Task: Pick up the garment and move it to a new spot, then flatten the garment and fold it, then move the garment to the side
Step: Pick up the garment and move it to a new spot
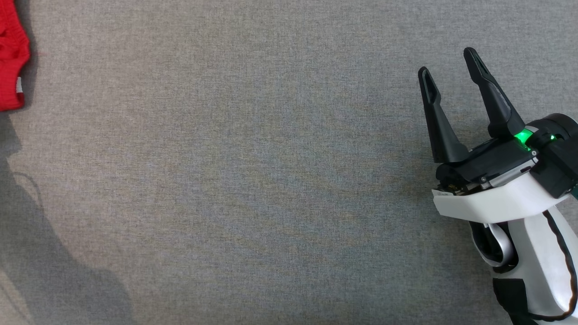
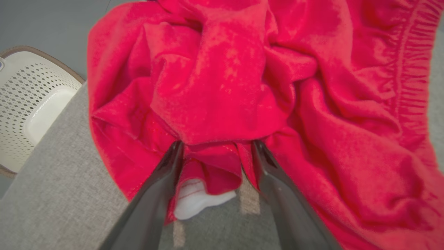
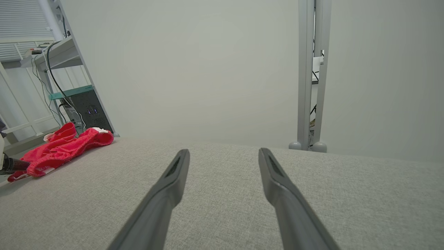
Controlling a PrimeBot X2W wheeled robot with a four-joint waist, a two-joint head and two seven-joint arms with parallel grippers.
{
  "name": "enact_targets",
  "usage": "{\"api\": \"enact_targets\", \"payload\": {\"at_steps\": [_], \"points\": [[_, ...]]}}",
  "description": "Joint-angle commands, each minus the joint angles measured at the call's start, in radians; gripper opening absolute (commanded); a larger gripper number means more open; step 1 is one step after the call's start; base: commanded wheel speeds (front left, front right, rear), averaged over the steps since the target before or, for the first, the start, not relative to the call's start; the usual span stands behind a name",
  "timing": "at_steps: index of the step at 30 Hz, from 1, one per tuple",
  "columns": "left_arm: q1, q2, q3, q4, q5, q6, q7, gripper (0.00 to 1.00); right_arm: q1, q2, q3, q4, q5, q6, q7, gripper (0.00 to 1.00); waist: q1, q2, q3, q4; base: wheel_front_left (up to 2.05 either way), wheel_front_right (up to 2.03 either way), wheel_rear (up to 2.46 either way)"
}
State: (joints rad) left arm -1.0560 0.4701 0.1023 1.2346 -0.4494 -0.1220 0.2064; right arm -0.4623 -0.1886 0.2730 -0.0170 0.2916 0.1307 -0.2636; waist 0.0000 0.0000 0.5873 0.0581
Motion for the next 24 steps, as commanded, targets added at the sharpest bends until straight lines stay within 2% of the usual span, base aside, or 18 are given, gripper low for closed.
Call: {"api": "enact_targets", "payload": {"at_steps": [1, 2, 12, 18, 24], "points": [[-0.004, -0.011, -0.013, 0.008, -0.005, -0.008, -0.002, 0.41, -0.012, 0.000, -0.003, 0.002, -0.005, 0.000, -0.001, 1.00, 0.0000, 0.0000, 0.000, 0.000, 0.00, 0.00, 0.00], [-0.007, -0.009, -0.018, 0.001, -0.004, -0.008, -0.014, 0.00, -0.013, 0.001, -0.003, 0.004, -0.005, 0.000, -0.001, 1.00, 0.0000, 0.0000, -0.001, 0.000, 0.00, 0.00, 0.00], [-0.003, -0.002, -0.057, -0.016, -0.007, -0.008, -0.091, 0.00, 0.000, 0.010, -0.001, 0.016, -0.001, 0.000, -0.001, 1.00, 0.0000, 0.0000, -0.050, 0.005, 0.00, 0.00, 0.00], [0.032, 0.000, -0.116, -0.050, -0.007, -0.009, -0.121, 0.00, 0.023, 0.024, 0.001, 0.028, 0.014, 0.000, -0.001, 1.00, 0.0000, 0.0000, -0.139, 0.000, 0.00, 0.00, 0.00], [0.076, 0.026, -0.205, -0.134, -0.021, -0.009, -0.130, 0.00, 0.068, 0.040, -0.015, 0.045, 0.030, 0.000, -0.001, 1.00, 0.0000, 0.0000, -0.244, -0.017, 0.00, 0.00, 0.00]]}}
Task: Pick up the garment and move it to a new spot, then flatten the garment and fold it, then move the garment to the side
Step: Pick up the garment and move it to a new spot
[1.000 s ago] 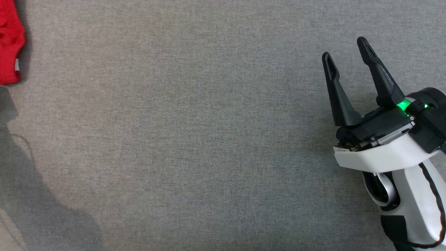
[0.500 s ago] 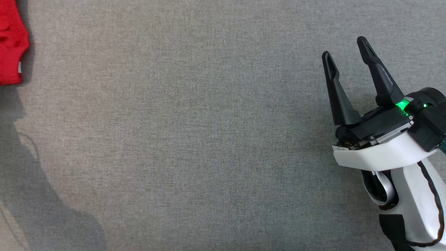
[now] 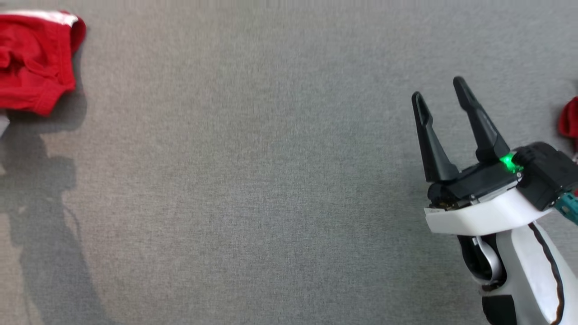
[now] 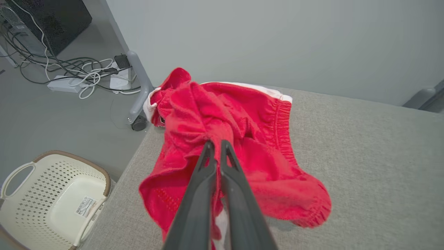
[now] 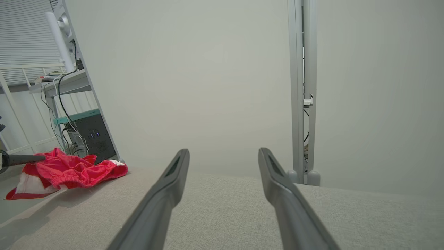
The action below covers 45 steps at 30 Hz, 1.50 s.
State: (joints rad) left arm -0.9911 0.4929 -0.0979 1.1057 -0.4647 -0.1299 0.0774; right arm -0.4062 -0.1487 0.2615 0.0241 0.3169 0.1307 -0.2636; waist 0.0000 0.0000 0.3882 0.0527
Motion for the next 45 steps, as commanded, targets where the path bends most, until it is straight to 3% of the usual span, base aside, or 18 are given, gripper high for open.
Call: {"api": "enact_targets", "payload": {"at_steps": [1, 11, 18, 30, 37, 45], "points": [[0.020, 0.009, -0.020, -0.024, -0.012, -0.001, 0.000, 0.00, 0.021, 0.001, -0.007, 0.007, 0.009, 0.000, -0.001, 1.00, 0.0000, 0.0000, -0.063, -0.016, 0.00, 0.00, 0.00], [0.141, 0.063, -0.172, -0.315, -0.120, -0.001, 0.047, 0.00, 0.114, 0.017, -0.033, 0.020, 0.027, 0.000, -0.001, 1.00, 0.0000, 0.0000, -0.214, -0.061, 0.00, 0.00, 0.00], [0.229, 0.067, -0.215, -0.576, -0.167, 0.002, 0.131, 0.00, 0.142, 0.027, -0.035, 0.020, 0.039, 0.000, -0.001, 1.00, 0.0000, 0.0000, -0.266, -0.111, 0.00, 0.00, 0.00], [0.386, 0.020, -0.226, -1.092, -0.245, 0.075, 0.226, 0.00, 0.149, 0.030, -0.039, 0.004, 0.047, 0.000, -0.001, 1.00, 0.0000, 0.0000, -0.267, -0.217, 0.00, 0.00, 0.00], [0.482, -0.035, -0.272, -1.215, -0.269, 0.091, 0.210, 0.00, 0.147, 0.032, -0.040, 0.000, 0.051, 0.000, -0.001, 1.00, 0.0000, 0.0000, -0.244, -0.249, 0.00, 0.00, 0.00], [0.583, -0.121, -0.398, -1.051, -0.172, 0.080, 0.089, 0.00, 0.144, 0.036, -0.034, 0.011, 0.055, 0.000, -0.001, 1.00, 0.0000, 0.0000, -0.225, -0.275, 0.00, 0.00, 0.00]]}}
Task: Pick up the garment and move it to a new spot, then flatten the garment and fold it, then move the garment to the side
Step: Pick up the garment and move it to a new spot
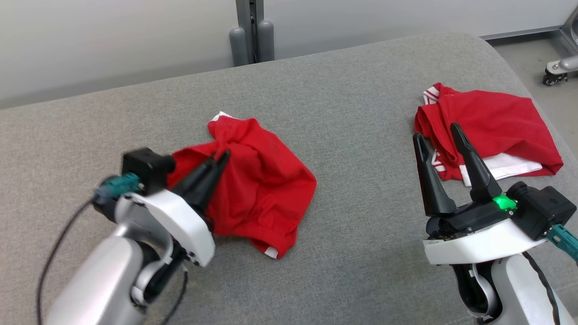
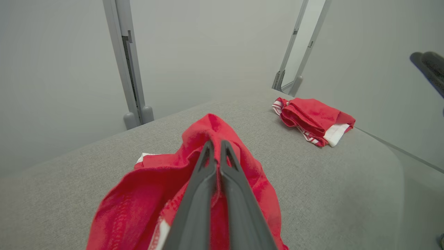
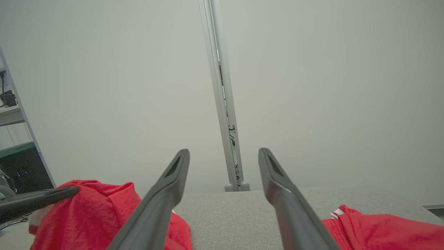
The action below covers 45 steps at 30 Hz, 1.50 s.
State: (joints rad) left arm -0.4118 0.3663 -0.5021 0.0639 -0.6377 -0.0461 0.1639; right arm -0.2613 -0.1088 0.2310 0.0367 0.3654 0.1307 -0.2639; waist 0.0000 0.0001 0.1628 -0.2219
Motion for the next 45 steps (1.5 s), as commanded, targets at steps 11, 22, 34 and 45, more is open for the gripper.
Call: {"api": "enact_targets", "payload": {"at_steps": [11, 22, 34, 45], "points": [[0.008, -0.135, -0.135, 0.313, 0.103, -0.038, -0.202, 0.00, 0.025, 0.001, 0.005, 0.028, 0.011, 0.000, 0.000, 1.00, 0.0000, -0.0001, -0.006, -0.001, 0.00, 0.00, 0.00], [-0.025, -0.154, -0.150, 0.387, 0.095, -0.067, -0.346, 1.00, 0.044, -0.009, -0.011, 0.036, 0.005, 0.000, 0.000, 1.00, 0.0000, -0.0001, -0.030, 0.026, 0.00, 0.00, 0.00], [0.057, -0.046, -0.021, 0.198, 0.057, 0.051, -0.381, 1.00, 0.064, -0.016, -0.030, 0.022, 0.001, 0.000, 0.000, 1.00, 0.0000, -0.0001, -0.038, 0.062, 0.00, 0.00, 0.00], [0.226, -0.017, 0.159, 0.070, 0.058, 0.180, -0.428, 1.00, 0.093, -0.027, -0.059, 0.018, 0.003, 0.000, 0.000, 1.00, 0.0000, -0.0001, -0.044, 0.100, 0.00, 0.00, 0.00]]}}
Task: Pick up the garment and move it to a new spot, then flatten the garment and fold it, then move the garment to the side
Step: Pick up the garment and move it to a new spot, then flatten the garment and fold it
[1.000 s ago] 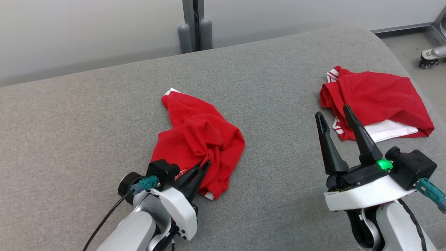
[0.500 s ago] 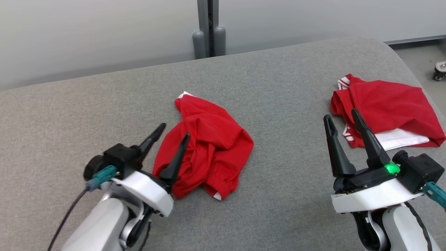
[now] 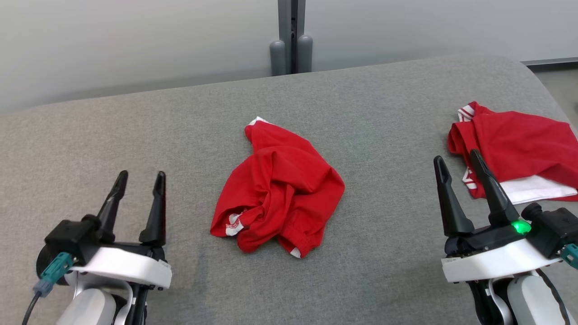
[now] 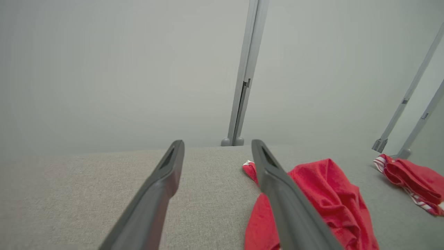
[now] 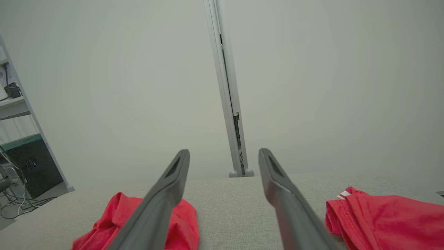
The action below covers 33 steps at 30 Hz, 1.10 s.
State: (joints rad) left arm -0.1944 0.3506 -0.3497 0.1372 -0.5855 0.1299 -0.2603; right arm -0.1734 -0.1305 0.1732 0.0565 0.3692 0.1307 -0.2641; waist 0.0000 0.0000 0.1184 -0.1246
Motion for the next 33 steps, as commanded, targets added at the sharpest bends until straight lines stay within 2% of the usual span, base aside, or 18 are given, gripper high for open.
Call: {"api": "enact_targets", "payload": {"at_steps": [1, 7, 24, 33], "points": [[0.021, -0.008, 0.023, -0.013, 0.007, 0.011, -0.004, 1.00, 0.010, -0.006, -0.002, 0.000, -0.001, 0.000, 0.000, 1.00, 0.0000, 0.0000, 0.001, 0.006, 0.00, 0.00, 0.00], [0.089, -0.068, 0.143, -0.063, 0.064, 0.016, -0.004, 1.00, 0.021, -0.008, -0.008, 0.006, -0.003, 0.000, 0.000, 1.00, 0.0000, 0.0000, 0.001, 0.020, 0.00, 0.00, 0.00], [0.174, -0.209, 0.303, -0.073, 0.262, -0.094, -0.004, 1.00, 0.023, 0.009, -0.045, 0.021, -0.030, 0.000, 0.000, 1.00, 0.0000, 0.0000, -0.001, 0.024, 0.00, 0.00, 0.00], [0.183, -0.260, 0.350, -0.062, 0.308, -0.138, -0.004, 1.00, 0.010, 0.008, -0.041, 0.020, -0.032, 0.000, 0.000, 1.00, 0.0000, 0.0000, 0.004, 0.034, 0.00, 0.00, 0.00]]}}
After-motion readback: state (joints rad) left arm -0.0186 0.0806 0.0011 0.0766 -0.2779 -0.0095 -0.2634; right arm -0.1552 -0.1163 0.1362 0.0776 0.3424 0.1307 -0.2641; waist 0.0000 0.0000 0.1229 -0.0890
